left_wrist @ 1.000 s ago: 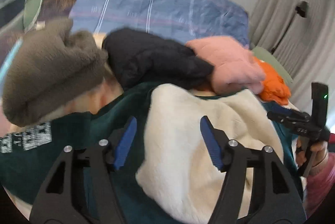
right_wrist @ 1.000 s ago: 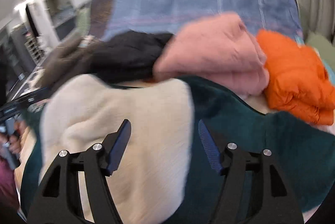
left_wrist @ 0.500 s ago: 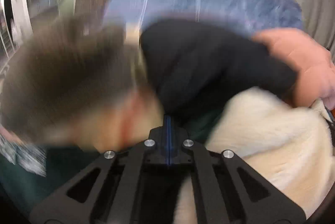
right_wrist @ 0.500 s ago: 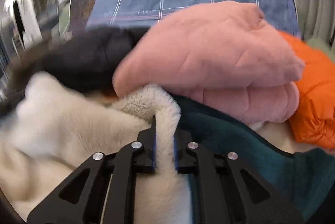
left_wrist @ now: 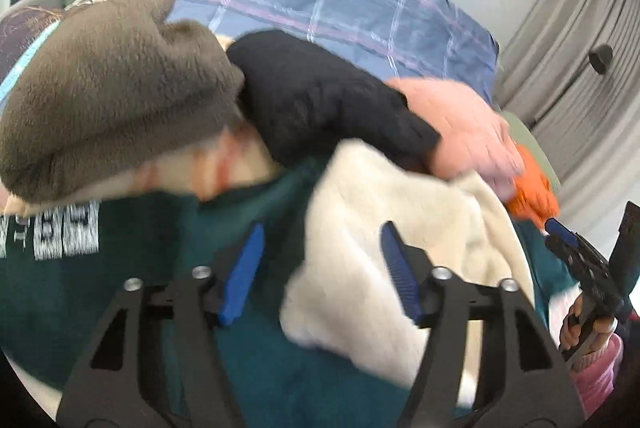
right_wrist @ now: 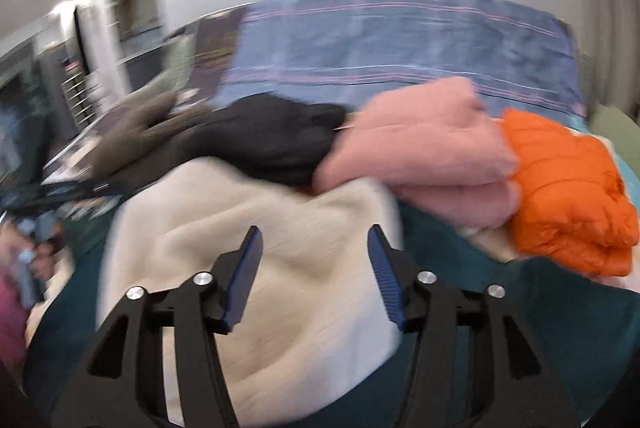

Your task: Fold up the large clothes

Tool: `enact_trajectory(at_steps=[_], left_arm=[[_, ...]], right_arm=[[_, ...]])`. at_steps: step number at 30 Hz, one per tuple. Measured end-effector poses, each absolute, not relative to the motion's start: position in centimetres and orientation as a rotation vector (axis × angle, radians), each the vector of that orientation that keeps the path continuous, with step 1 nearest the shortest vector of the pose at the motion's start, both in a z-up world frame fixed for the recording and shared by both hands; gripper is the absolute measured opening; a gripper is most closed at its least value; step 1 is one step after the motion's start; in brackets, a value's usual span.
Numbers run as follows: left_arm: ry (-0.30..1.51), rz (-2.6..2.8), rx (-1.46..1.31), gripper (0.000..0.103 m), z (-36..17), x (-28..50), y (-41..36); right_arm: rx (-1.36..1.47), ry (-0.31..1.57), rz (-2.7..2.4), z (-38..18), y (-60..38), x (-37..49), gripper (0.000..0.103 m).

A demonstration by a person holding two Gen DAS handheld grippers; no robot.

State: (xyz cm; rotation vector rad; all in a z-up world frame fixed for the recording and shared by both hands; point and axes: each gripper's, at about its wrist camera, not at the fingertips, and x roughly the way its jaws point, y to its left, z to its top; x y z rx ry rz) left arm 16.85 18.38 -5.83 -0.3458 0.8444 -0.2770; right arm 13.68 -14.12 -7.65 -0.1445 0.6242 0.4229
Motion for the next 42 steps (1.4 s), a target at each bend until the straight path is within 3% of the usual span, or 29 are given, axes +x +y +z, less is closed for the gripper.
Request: enact_trajectory(at_steps=[2,9,10,12,18,22,24,25,26,27,29,32,35,37,40,42], left_arm=[[0.908,-0.292,-0.396,0.071,-6.8,16.6,18.3],[1.079,-0.309,-0.512,0.066,-10.8,17.5,16.1],[1.066,-0.311,-0.517,0.059,-10.8,18.0,15.8],[1.057,-0.364,-0.602,0.020,-11.3,19.3,15.6],[0.764,-0.638,-0.934,0.017,-11.0,20.0,17.6],[0.935,-0.519,-0.953,0.023,-16.9,20.0,19.9],[0.947,-0.539,-1.010,0.024,-17.2,19.4,21.1],[0.949,-0.497,-0.964,0.031,-16.1,18.9,21.5],[0.945,-0.453,-0.895,0.052,-15.0,18.4,21.6],[0.939,-0.398,-0.796,0.055,-13.6,17.9,21.7],[0.891,-0.320,-0.596,0.055,-10.6,16.6,21.4],[0.772,-0.314,-0.434,0.034,-6.4,14.6,20.4],[0.702,-0.409,-0.289,0.025,-4.0,13.7,16.4],[0.742,-0.439,-0.160,0.026,-5.2,14.1,12.5],[0.895,-0.357,0.040,0.026,-11.0,16.0,8.0],[0.828,-0.332,0.109,0.025,-12.3,15.5,7.2]], right_arm=[[-0.258,0.615,0.517,-8.4,-11.0,10.9,0.068],[-0.496,0.709,0.543,-15.0,-5.6,7.7,0.069],[-0.494,0.711,0.543,-15.2,-5.6,7.8,0.069],[-0.471,0.708,0.547,-14.8,-5.8,8.0,0.069],[-0.372,0.737,0.530,-15.2,-7.3,9.4,0.069],[-0.366,0.786,0.541,-16.5,-7.4,9.7,0.077],[-0.413,0.780,0.542,-16.1,-6.9,9.2,0.077],[-0.429,0.774,0.547,-15.7,-6.8,9.0,0.077],[-0.427,0.760,0.560,-15.1,-7.1,8.8,0.077],[-0.410,0.742,0.567,-14.3,-7.5,8.7,0.077],[-0.338,0.706,0.570,-12.4,-9.0,8.9,0.077],[-0.247,0.685,0.497,-10.7,-11.2,11.1,0.077],[-0.229,0.807,0.263,-13.3,-12.7,15.1,0.064],[-0.129,0.886,0.235,-16.0,-14.2,16.4,0.066],[-0.100,0.865,0.248,-15.4,-14.7,16.1,0.067],[-0.130,0.868,0.234,-14.6,-14.5,15.7,0.067]])
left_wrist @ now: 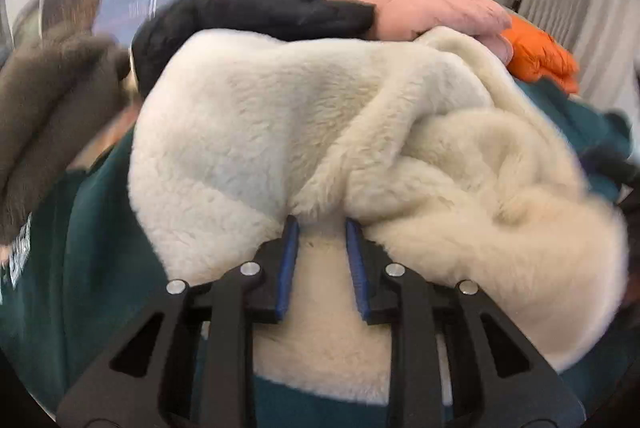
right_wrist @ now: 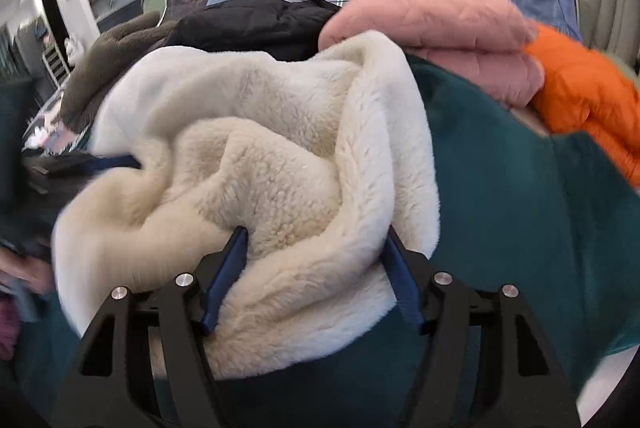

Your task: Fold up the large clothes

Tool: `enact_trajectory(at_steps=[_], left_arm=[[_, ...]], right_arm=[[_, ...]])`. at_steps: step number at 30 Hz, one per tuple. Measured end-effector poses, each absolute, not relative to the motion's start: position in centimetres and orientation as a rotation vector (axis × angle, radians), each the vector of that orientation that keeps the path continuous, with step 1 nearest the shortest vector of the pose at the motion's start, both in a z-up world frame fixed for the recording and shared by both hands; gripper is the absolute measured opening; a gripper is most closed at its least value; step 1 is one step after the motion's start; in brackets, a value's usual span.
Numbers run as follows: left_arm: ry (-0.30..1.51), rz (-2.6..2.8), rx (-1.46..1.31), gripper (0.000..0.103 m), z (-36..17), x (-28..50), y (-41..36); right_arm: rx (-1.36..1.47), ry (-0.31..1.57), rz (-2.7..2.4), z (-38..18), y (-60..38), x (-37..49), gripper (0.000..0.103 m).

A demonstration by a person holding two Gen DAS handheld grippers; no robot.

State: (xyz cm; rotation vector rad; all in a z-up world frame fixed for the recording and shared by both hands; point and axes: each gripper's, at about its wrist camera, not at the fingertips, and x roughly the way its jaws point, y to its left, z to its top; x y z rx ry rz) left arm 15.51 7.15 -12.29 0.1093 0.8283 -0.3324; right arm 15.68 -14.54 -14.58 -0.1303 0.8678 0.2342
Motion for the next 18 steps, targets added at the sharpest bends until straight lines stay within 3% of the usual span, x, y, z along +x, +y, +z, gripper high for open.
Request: enact_trajectory(at_steps=[6,8,10,12,13,15,18], left_arm=[[0.844,-0.341,0.073,0.026,-11.2,15.2,7.5],[0.835,-0.335,0.089,0.027,-11.7,15.2,7.3],[0.834,-0.333,0.088,0.027,-11.7,15.1,6.5],[0.831,-0.316,0.064,0.027,-11.8,14.4,6.4],[0.831,-0.307,0.027,0.029,-11.2,13.8,6.8],[0.801,-0.310,-0.034,0.049,-9.9,12.3,8.1],[0.730,-0.229,-0.069,0.058,-7.8,9.2,11.6]], right_arm=[[-0.058,0.762,0.320,-12.0,-14.9,15.0,0.064],[-0.134,0.806,0.306,-13.4,-13.4,15.1,0.064],[-0.225,0.882,0.255,-16.5,-12.2,15.1,0.071],[-0.259,0.819,0.234,-17.4,-11.8,14.4,0.072],[-0.256,0.823,0.234,-17.2,-11.9,14.4,0.073],[-0.228,0.833,0.241,-17.1,-12.4,14.7,0.075],[-0.210,0.831,0.238,-17.5,-12.9,15.0,0.080]])
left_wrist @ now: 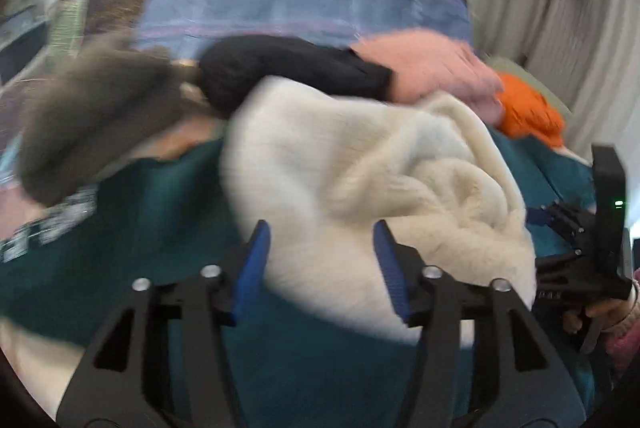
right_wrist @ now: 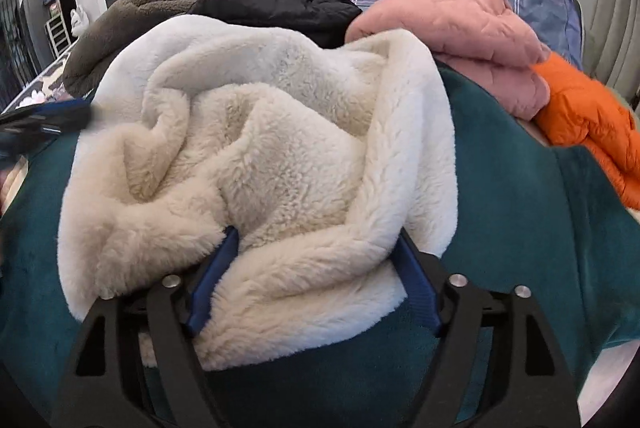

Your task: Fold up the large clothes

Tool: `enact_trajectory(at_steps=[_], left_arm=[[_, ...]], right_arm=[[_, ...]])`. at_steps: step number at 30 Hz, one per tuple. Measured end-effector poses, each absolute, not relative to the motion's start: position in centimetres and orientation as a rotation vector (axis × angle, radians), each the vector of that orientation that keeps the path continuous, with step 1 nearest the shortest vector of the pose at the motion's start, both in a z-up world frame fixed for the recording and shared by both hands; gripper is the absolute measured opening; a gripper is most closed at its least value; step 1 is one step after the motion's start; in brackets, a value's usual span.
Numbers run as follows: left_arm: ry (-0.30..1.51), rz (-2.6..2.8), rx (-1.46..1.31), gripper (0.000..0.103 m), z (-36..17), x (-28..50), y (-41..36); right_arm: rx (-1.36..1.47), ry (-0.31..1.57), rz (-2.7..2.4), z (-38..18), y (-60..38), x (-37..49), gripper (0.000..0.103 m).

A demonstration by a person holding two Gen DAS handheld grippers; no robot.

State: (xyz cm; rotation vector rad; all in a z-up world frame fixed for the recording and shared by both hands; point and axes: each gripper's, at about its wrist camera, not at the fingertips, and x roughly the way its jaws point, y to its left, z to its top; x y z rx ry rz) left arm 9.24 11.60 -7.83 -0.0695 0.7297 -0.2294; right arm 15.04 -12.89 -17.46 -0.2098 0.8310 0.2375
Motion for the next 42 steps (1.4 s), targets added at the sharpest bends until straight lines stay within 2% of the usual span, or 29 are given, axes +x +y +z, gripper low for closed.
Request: enact_trajectory(at_steps=[4,8,11,12,13,16,19,22,23,24,25,26,29,34,38,42], left_arm=[[0.690,0.059,-0.202,0.061,-7.3,5.4,21.6],[0.716,0.377,-0.424,0.064,-9.3,1.9,33.5],[0.730,0.523,-0.590,0.065,-11.4,-0.1,41.0],[0.730,0.553,-0.636,0.066,-12.0,-0.3,42.8],[0.728,0.568,-0.665,0.067,-12.3,-0.3,43.9],[0.695,0.624,-0.770,0.071,-13.4,0.3,47.5],[0.674,0.630,-0.849,0.077,-14.2,1.6,49.8],[0.675,0.670,-0.894,0.077,-15.1,2.9,51.3],[0.664,0.676,-0.906,0.075,-15.2,3.1,51.7],[0.653,0.676,-0.915,0.060,-15.4,3.2,52.0],[0.640,0.666,-0.924,0.043,-15.6,3.5,52.3],[0.643,0.642,-0.938,0.011,-15.7,3.8,52.6],[0.589,0.613,-0.913,0.009,-14.3,3.9,52.1],[0.459,0.372,-0.655,0.009,-5.8,5.6,43.6],[0.389,-0.003,-0.454,0.009,1.3,7.7,30.5],[0.416,-0.297,-0.287,0.013,3.0,9.5,17.8]], right_arm=[[-0.209,0.825,0.236,-17.0,-12.4,14.9,0.081],[-0.222,0.794,0.177,-15.3,-12.1,12.9,0.080],[-0.234,0.726,0.206,-12.9,-10.2,11.4,0.074],[-0.233,0.719,0.227,-12.5,-9.6,11.1,0.069],[-0.219,0.720,0.255,-12.2,-9.1,11.0,0.065],[-0.151,0.768,0.318,-13.0,-7.8,11.5,0.061],[-0.173,0.890,0.288,-17.2,-7.1,13.1,0.062],[-0.250,0.848,0.260,-17.4,-6.2,12.6,0.062],[-0.243,0.856,0.262,-17.4,-6.3,12.7,0.063],[-0.230,0.857,0.270,-17.5,-6.5,12.8,0.063],[-0.225,0.855,0.273,-17.5,-6.6,12.8,0.063],[-0.224,0.853,0.274,-17.5,-6.6,12.8,0.063],[-0.222,0.849,0.275,-17.5,-6.7,12.8,0.063],[-0.216,0.848,0.283,-17.5,-6.8,12.7,0.064],[-0.172,0.844,0.311,-17.2,-7.5,12.5,0.065],[-0.094,0.859,0.359,-16.1,-9.0,12.1,0.065]])
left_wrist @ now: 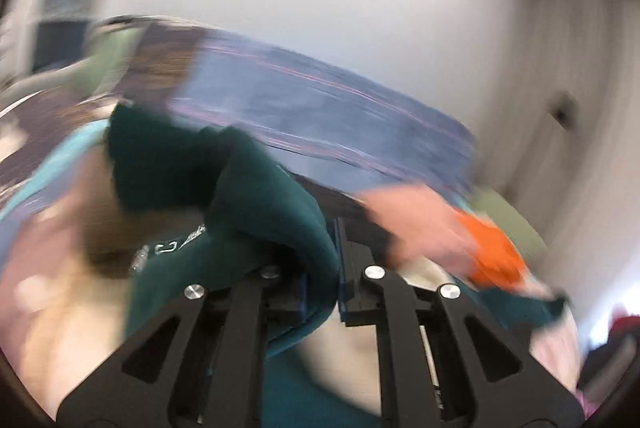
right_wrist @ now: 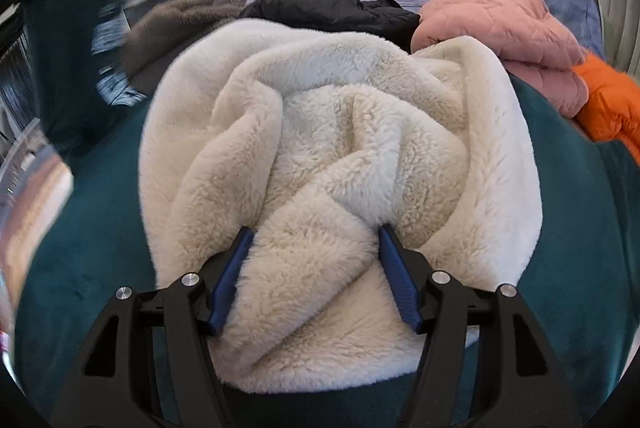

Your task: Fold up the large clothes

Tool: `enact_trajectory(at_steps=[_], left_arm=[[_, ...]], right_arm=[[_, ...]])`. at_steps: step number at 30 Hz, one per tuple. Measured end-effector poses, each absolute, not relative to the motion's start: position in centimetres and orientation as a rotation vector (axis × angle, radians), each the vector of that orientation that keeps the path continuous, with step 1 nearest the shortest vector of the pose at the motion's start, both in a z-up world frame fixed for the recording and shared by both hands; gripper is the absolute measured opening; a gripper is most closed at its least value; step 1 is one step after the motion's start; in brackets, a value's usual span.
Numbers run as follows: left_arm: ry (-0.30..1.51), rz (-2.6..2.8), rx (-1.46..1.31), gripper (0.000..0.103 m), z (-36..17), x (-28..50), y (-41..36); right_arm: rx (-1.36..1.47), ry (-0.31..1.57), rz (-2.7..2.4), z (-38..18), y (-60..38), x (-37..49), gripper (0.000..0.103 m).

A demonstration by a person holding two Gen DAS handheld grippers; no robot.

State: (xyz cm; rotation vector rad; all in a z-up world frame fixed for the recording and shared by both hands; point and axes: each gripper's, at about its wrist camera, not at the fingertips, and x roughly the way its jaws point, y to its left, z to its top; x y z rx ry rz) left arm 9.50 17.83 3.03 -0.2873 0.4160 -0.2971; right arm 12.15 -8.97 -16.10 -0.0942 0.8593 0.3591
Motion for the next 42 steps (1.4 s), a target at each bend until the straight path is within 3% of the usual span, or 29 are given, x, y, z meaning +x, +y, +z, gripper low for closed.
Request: enact_trajectory(at_steps=[1,3,4,10,18,24,26,27,28,34,37,40,42], left_arm=[[0.445,-0.374,-0.241,0.019,2.7,9.9,14.4],[0.511,-0.469,-0.167,0.055,1.3,10.3,9.6],[0.538,-0.492,-0.109,0.057,0.2,10.3,7.1],[0.648,-0.495,0.003,0.060,-4.1,9.5,3.9],[0.647,-0.243,-0.016,0.071,-5.3,5.7,11.9],[0.713,-0.001,-0.020,0.075,-8.1,4.0,18.1],[0.772,0.068,0.001,0.075,-9.4,4.9,19.3],[0.802,0.087,-0.002,0.075,-10.1,5.6,19.8],[0.848,0.107,-0.025,0.075,-10.9,6.6,20.6],[0.940,0.194,-0.133,0.075,-12.6,8.8,23.5],[0.927,0.177,-0.145,0.075,-12.7,8.3,24.0],[0.917,0.142,-0.156,0.075,-12.8,7.9,24.2],[0.910,0.129,-0.151,0.073,-12.6,7.8,24.0]], right_arm=[[-0.069,0.873,0.373,-15.5,-9.6,11.7,0.066],[-0.025,0.873,0.389,-14.4,-10.8,10.9,0.068],[-0.007,0.864,0.392,-13.7,-11.5,10.3,0.068],[0.052,0.837,0.362,-11.5,-16.6,8.1,0.069],[0.283,0.823,0.402,-10.4,-19.0,12.0,0.069],[0.255,0.857,0.347,-10.6,-16.6,17.1,0.069],[0.236,0.907,0.341,-11.6,-15.1,18.9,0.053],[0.223,0.920,0.338,-11.8,-14.7,19.3,0.024],[0.215,0.928,0.337,-11.7,-14.2,19.7,0.005],[0.223,0.639,0.376,-3.9,-16.1,14.4,0.004],[0.156,0.563,0.309,-2.8,-17.9,12.0,0.004],[0.100,0.627,0.230,-5.2,-20.1,11.6,0.004],[0.117,0.776,0.198,-9.3,-21.5,12.8,0.005]])
